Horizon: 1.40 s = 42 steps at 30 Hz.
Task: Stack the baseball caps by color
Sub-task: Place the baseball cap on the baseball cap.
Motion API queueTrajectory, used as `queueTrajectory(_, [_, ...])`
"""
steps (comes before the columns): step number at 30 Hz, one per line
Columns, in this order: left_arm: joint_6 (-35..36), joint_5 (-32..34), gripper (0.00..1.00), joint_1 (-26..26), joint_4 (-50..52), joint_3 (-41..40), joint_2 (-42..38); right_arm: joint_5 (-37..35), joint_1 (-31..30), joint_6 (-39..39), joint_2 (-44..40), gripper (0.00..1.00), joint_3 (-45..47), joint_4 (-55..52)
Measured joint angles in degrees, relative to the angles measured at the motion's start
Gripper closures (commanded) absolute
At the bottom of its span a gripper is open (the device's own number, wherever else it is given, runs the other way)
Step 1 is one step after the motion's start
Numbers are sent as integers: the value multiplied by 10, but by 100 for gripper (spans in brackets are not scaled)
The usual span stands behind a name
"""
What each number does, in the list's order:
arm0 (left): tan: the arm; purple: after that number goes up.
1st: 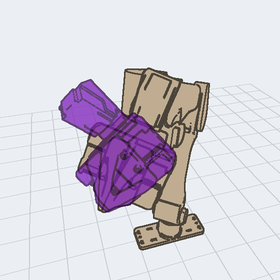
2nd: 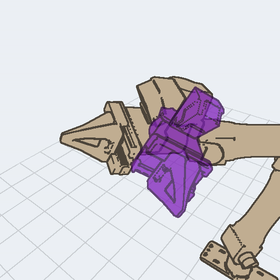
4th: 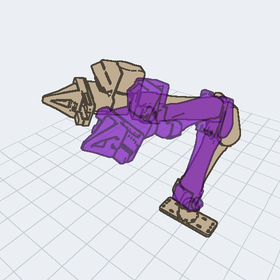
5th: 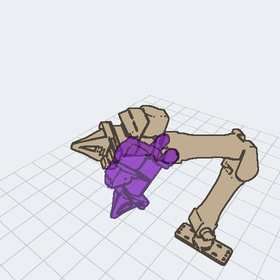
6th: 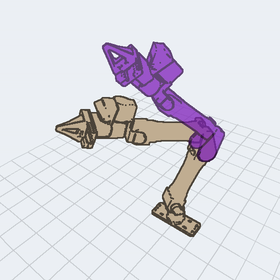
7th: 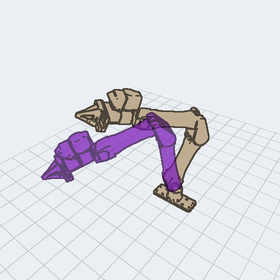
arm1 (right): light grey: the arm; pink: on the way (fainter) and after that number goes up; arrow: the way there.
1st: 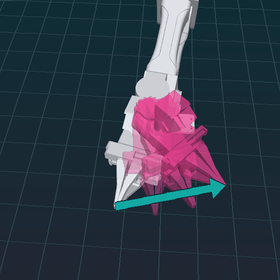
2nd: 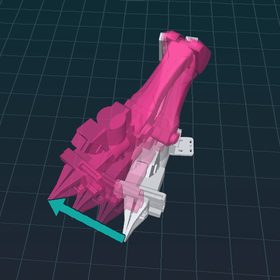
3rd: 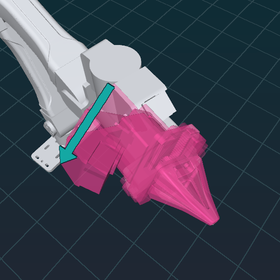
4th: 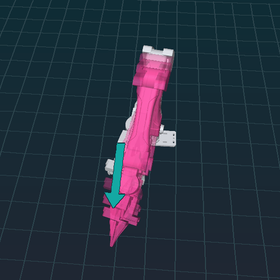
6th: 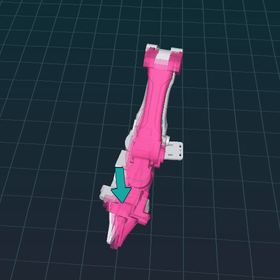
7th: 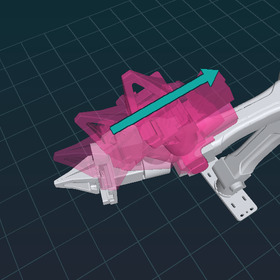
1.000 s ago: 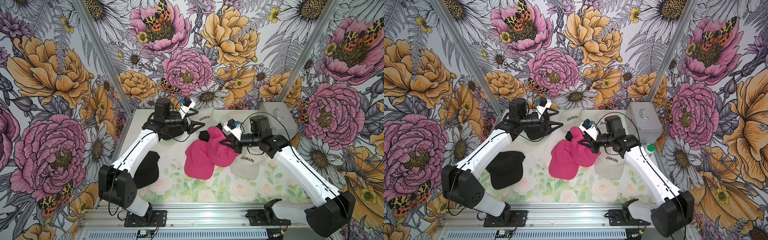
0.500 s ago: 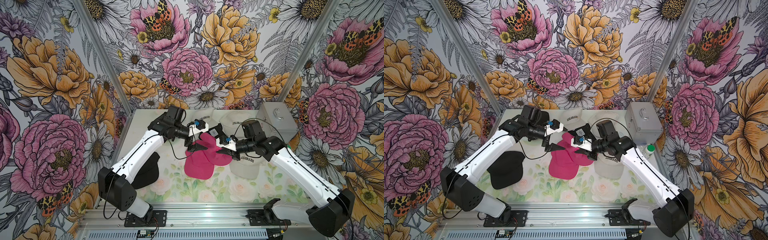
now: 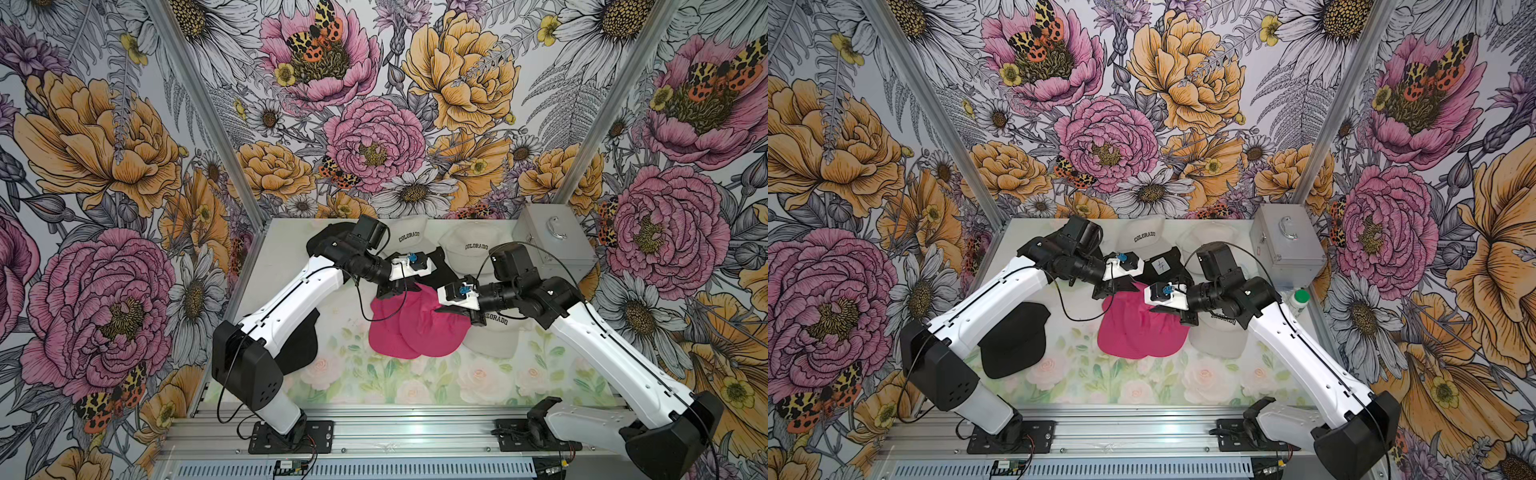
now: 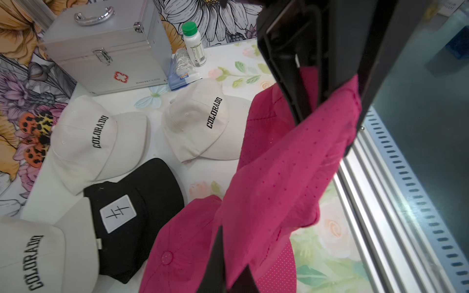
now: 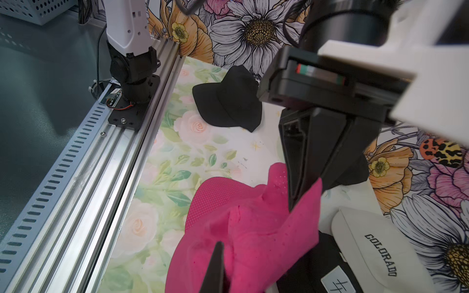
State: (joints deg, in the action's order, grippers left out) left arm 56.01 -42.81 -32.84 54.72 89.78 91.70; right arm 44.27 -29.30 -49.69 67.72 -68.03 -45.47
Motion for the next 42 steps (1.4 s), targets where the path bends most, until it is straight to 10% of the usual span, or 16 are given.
queueTrajectory(12, [12, -70, 100, 64, 14, -36, -93, 24, 0, 71, -24, 66, 61, 5])
queueTrajectory(25, [12, -71, 100, 60, 17, -44, -96, 46, 0, 76, 3, 59, 63, 2])
queueTrajectory(27, [12, -71, 100, 60, 17, -44, -96, 54, 0, 76, 10, 64, 63, 2])
queueTrajectory(30, [12, -71, 100, 60, 17, -44, -96, 56, 0, 72, 17, 100, 63, 2])
queueTrajectory(42, [-32, -104, 95, 80, 16, -75, -97, 78, 1, 112, 7, 100, 84, 5])
